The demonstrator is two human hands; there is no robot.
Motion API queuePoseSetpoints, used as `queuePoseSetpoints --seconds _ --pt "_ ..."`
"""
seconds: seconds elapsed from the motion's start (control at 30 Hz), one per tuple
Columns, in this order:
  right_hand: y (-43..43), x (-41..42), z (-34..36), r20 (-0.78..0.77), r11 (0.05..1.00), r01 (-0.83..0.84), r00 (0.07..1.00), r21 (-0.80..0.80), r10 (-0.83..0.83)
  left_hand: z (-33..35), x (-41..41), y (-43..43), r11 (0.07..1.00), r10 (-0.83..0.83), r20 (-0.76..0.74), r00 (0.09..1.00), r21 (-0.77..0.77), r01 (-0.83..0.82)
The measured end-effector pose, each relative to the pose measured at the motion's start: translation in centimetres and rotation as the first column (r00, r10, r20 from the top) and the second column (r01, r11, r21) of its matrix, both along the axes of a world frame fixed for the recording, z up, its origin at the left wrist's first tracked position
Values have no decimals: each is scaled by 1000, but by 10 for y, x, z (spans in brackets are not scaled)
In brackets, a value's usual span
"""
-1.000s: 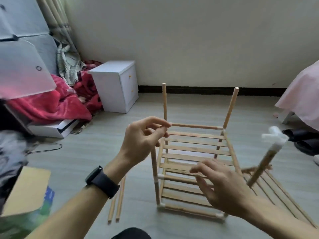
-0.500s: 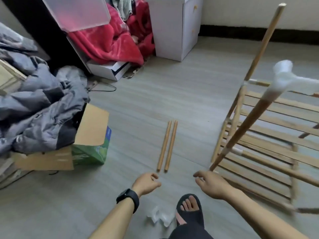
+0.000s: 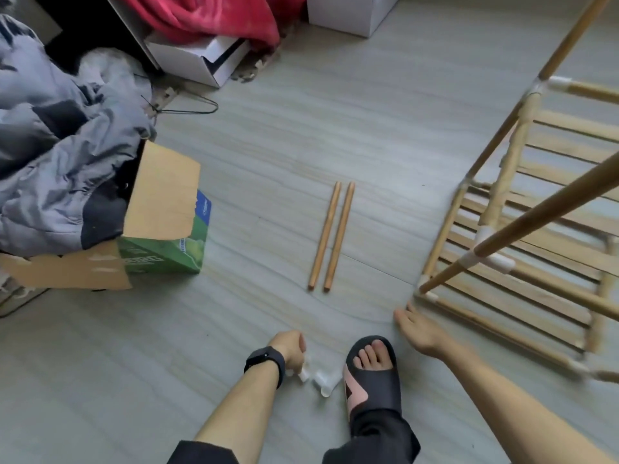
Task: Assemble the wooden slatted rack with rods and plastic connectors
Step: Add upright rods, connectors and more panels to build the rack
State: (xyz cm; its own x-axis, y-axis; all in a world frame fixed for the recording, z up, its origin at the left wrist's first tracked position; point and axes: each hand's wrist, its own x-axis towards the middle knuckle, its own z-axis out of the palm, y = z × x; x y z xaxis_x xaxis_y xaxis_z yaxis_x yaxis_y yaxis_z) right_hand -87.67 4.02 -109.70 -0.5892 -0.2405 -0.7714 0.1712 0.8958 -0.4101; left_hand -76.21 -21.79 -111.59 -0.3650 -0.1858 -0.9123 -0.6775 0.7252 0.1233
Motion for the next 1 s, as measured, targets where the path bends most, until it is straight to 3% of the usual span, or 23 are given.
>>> queuePoseSetpoints --seconds 0.17,0.27,0.37,0.47,0.53,0.6,0.63,0.7,0.8,0.9,1.0 --pt "2 -3 32 -62 999 41 997 30 -39 37 -33 -5 958 255 -92 962 161 -239" --pt "3 -4 64 -225 995 89 969 -50 -98 82 -68 -2 944 292 -261 920 234 -234" --pt "7 -1 104 -415 961 184 873 -208 -257 138 -104 14 938 300 -455 838 303 -171" --pt "11 13 147 -602 873 222 649 -435 -465 203 -129 42 882 395 -563 726 454 -128" --pt "14 26 172 -678 790 232 413 -567 -608 238 -142 62 853 437 -616 655 514 -86" --pt "15 29 192 -645 673 290 198 -681 -738 262 -153 81 850 440 -664 605 524 -42" --pt "14 26 199 -606 624 331 168 -708 -777 270 -157 90 855 428 -687 587 518 -17" --pt "8 11 206 -560 624 392 275 -676 -781 283 -162 107 875 388 -739 551 483 31" --pt "-2 -7 198 -603 777 475 497 -413 -624 289 -162 124 917 319 -828 461 392 71" --pt "-5 -10 173 -739 845 499 492 -194 -460 285 -158 125 947 280 -880 383 319 40" --pt "-1 -14 163 -761 819 505 408 -271 -503 283 -151 116 954 273 -881 386 298 6"
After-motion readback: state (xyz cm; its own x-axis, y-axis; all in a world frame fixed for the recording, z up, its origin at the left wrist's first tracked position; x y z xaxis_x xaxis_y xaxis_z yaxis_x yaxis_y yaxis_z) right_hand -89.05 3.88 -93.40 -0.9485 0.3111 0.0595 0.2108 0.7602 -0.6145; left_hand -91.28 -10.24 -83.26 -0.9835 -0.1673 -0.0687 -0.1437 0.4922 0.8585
